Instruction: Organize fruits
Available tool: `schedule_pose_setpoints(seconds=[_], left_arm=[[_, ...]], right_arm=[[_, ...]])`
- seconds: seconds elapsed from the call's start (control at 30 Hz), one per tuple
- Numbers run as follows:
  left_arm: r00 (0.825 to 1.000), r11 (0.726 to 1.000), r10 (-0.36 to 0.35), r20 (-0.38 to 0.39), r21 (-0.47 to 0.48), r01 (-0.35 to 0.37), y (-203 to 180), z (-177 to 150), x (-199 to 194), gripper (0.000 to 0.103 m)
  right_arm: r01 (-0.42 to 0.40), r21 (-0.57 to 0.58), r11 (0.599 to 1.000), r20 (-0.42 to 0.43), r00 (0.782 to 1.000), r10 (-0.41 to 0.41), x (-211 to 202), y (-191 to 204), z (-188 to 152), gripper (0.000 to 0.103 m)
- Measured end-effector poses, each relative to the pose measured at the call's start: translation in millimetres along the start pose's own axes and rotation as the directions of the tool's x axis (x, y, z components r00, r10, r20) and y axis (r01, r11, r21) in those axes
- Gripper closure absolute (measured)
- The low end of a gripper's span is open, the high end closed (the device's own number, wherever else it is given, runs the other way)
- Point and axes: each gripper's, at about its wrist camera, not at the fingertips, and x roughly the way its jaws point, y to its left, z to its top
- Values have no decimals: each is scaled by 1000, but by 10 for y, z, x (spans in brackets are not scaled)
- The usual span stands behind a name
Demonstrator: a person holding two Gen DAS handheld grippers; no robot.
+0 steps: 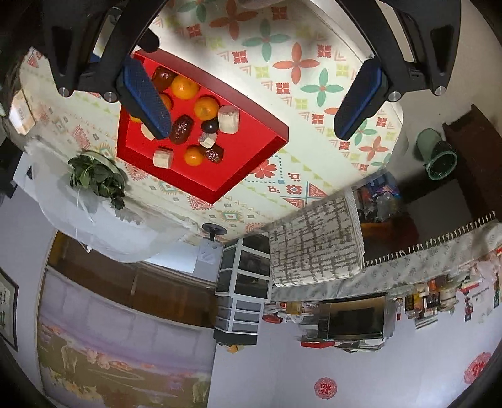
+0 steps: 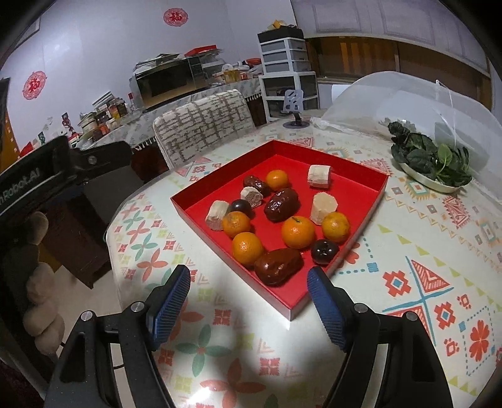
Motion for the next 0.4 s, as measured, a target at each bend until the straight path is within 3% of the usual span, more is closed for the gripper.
schedule_pose_setpoints(seconds=[0.4], left_arm=[[999, 999, 40, -12, -24, -40, 84, -5, -79, 0]], right_arm=[[17, -24, 1000, 11, 1000, -17, -126, 31, -21, 19]])
